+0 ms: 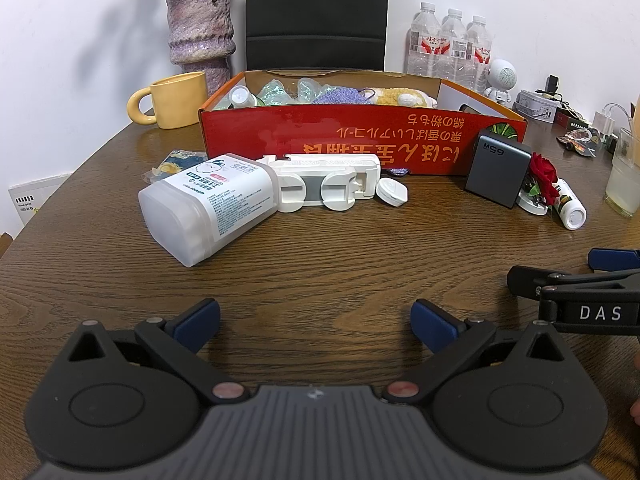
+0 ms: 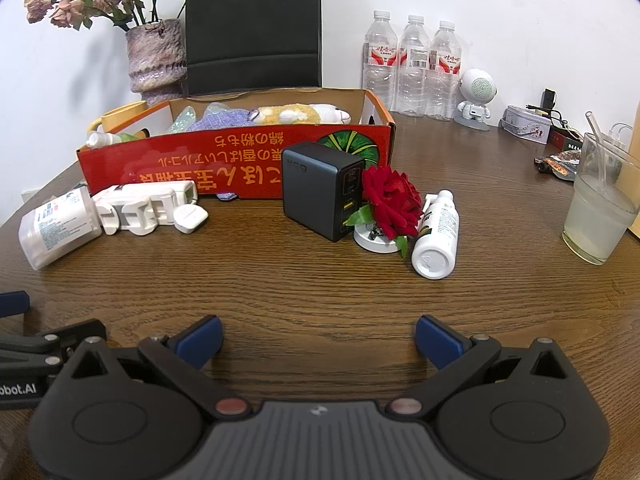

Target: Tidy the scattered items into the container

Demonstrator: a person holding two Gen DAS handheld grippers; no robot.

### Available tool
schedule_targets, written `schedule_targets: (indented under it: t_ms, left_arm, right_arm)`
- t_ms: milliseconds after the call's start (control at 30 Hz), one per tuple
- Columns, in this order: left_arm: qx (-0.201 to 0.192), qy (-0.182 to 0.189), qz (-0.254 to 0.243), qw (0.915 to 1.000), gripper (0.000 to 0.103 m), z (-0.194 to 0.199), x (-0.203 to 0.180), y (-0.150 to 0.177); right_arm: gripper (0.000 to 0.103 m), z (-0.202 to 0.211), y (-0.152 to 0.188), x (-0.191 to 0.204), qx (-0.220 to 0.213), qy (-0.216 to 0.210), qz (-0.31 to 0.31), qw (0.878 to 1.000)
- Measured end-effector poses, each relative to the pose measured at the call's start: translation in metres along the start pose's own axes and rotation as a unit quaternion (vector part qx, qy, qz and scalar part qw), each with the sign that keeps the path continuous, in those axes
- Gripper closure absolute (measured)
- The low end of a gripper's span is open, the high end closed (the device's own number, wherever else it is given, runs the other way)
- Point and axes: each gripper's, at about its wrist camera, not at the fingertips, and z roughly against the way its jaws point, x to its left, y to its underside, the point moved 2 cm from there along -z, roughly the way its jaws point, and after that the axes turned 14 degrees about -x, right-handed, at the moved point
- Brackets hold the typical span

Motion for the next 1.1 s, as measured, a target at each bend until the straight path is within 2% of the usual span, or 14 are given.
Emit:
schedule_targets:
  t_ms: [800,933,1100]
  left_arm:
    - [0.0,0.0,0.0,1.0,0.0,-0.0002,-0.0001,0.0]
    - [0.001,0.01,-0.004,0.9999,0.0,-0.0083,-0.0017,-0.0041]
    - [0.001,0.009,-0.004,0.9999,0.0,-0.0097,-0.0027,-0.0046]
  right_arm:
    - [0.0,-0.0012,-0.0005,0.002,0.0,0.001,0.0,1.0]
    - [0.0,-0.0012,-0.0005,0.0019,0.0,0.0,0.0,1.0]
    - [0.0,-0.0014,-0.0005,-0.0002,0.0,-0.015,0.006,1.0]
